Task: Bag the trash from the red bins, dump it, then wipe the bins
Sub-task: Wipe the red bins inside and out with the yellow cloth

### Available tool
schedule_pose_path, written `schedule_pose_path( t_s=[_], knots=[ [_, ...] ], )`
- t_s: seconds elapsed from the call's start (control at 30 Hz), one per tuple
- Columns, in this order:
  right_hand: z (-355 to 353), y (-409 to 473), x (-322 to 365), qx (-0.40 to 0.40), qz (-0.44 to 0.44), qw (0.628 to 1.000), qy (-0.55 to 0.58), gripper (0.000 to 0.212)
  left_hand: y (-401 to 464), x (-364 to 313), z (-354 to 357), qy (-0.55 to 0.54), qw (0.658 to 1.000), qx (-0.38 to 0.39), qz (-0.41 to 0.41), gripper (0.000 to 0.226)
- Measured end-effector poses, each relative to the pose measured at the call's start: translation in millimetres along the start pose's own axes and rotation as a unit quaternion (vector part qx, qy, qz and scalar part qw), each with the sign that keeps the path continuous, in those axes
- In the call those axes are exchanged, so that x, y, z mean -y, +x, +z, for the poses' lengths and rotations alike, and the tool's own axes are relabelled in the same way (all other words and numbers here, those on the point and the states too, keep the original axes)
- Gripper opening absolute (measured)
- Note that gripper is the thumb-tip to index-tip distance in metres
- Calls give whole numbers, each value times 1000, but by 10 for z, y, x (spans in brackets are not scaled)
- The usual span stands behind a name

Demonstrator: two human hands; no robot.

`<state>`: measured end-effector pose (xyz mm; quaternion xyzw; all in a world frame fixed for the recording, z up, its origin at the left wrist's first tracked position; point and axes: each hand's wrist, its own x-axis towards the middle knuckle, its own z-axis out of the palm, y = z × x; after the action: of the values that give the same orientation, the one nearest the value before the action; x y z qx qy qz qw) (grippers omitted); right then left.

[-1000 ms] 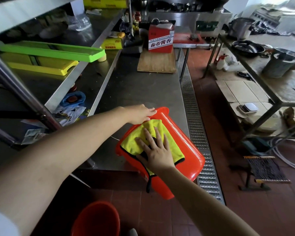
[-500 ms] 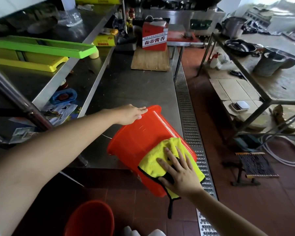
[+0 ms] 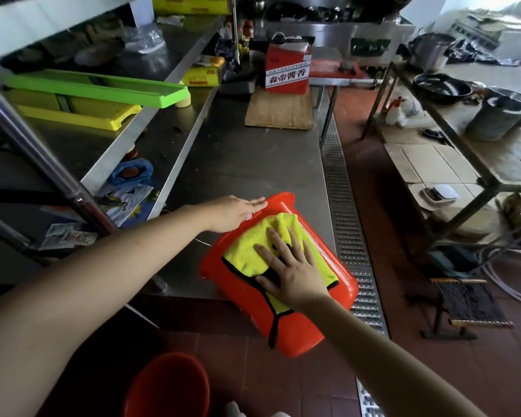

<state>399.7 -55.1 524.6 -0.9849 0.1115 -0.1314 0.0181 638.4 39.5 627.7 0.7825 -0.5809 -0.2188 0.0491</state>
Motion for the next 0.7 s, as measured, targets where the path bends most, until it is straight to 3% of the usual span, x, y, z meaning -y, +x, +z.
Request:
schedule_pose_path(
  t_s=[0.27,0.7],
  knots=[
    [68,-1182,-397,-16,-19,999,31,72,-140,4,339,78,993,-89,25,55],
    [-119,147,21,36,5,995,96,69,-525,63,539,6,986,-168,18,51]
  ],
)
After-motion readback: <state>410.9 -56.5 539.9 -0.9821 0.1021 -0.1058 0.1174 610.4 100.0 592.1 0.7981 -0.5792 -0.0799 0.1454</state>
